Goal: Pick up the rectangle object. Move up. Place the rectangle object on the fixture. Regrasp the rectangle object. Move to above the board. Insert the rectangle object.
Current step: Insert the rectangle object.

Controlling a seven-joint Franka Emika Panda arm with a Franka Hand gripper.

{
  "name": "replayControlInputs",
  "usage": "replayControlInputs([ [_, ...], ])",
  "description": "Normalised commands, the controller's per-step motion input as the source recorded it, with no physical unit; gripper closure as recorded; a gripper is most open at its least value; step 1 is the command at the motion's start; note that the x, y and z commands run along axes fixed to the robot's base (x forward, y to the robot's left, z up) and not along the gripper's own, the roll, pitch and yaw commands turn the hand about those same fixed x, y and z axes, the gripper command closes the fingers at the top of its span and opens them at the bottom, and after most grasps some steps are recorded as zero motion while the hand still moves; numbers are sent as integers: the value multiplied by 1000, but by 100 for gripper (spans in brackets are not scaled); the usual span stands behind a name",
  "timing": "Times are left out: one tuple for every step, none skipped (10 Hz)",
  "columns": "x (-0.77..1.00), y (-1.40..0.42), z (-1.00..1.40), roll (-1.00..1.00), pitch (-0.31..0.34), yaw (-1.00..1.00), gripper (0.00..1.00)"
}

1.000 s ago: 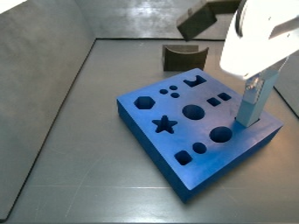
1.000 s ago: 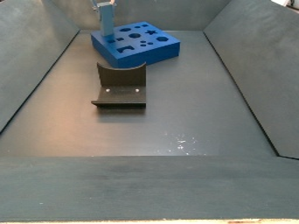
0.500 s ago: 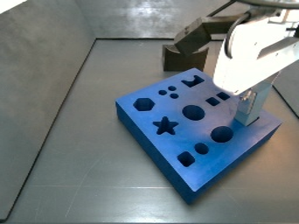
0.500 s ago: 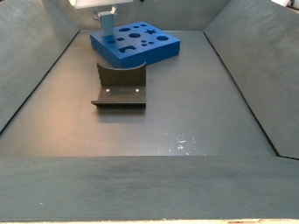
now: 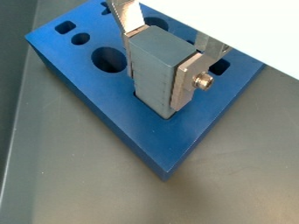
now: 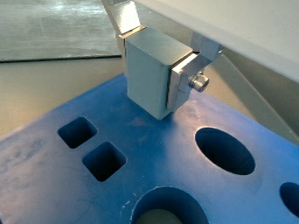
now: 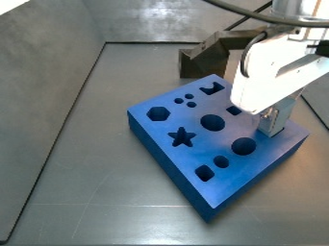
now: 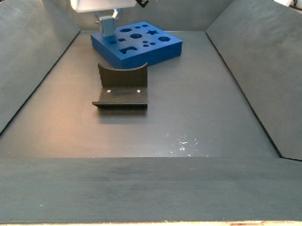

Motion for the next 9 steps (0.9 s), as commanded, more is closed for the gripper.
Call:
replayControlInputs([
  [151, 0, -920, 146, -260, -94, 100],
  [154, 0, -920, 143, -263, -117, 100],
  [154, 0, -926, 137, -269, -129, 100],
  [154, 0, -926, 123, -277, -137, 100],
  [189, 0, -871, 126, -303, -134, 100],
  [0, -63, -517, 177, -651, -31, 100],
  [0, 20, 0, -109, -31, 0, 100],
  [0, -6, 0, 17, 0, 0, 100],
  [0, 0, 0, 0, 0, 0, 100],
])
